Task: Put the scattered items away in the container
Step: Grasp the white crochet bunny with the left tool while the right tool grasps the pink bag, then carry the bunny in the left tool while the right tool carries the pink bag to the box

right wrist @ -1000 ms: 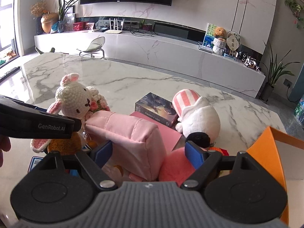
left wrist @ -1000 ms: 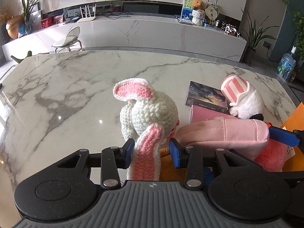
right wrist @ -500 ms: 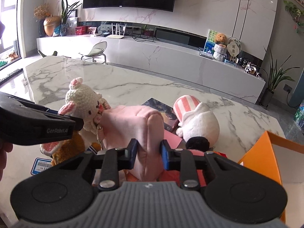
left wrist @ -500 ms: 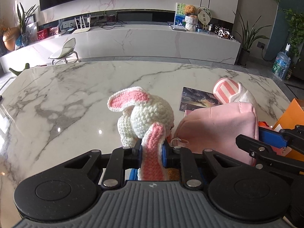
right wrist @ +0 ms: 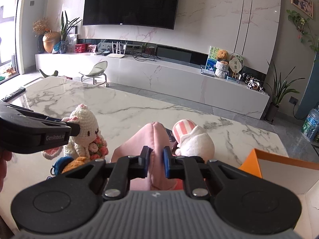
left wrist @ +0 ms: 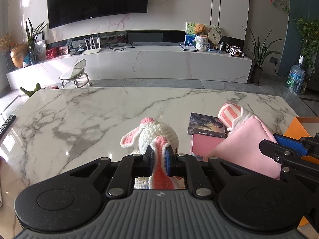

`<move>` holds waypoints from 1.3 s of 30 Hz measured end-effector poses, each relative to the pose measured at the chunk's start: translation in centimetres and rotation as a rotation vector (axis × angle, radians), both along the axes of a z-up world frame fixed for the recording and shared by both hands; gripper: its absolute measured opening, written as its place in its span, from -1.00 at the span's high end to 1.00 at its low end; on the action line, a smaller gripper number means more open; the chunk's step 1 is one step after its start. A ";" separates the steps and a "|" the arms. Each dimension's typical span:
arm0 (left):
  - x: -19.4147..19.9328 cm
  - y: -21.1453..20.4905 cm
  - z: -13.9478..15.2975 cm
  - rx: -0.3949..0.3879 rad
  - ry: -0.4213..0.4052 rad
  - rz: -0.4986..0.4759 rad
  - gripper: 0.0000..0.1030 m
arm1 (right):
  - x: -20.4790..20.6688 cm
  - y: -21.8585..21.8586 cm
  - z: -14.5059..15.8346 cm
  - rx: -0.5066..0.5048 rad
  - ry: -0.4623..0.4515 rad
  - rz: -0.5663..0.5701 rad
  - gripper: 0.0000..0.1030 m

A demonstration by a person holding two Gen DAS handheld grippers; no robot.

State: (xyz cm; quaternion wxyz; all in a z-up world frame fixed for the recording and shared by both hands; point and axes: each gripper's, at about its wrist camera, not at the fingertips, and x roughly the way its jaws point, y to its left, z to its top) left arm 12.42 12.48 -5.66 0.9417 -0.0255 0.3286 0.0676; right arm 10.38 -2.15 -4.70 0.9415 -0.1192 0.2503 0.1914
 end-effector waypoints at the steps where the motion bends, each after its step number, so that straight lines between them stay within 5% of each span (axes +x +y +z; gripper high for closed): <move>1: -0.2 -0.1 0.3 0.004 -0.010 -0.001 0.74 | -0.3 -0.1 0.3 0.002 -0.008 -0.002 0.70; 16: -3.4 -2.0 5.4 0.030 -0.149 -0.023 0.74 | -4.0 -1.7 4.8 0.060 -0.135 -0.040 0.73; 39: -8.8 -10.4 8.5 0.073 -0.227 -0.223 0.74 | -10.2 -8.5 8.1 0.090 -0.234 -0.191 0.75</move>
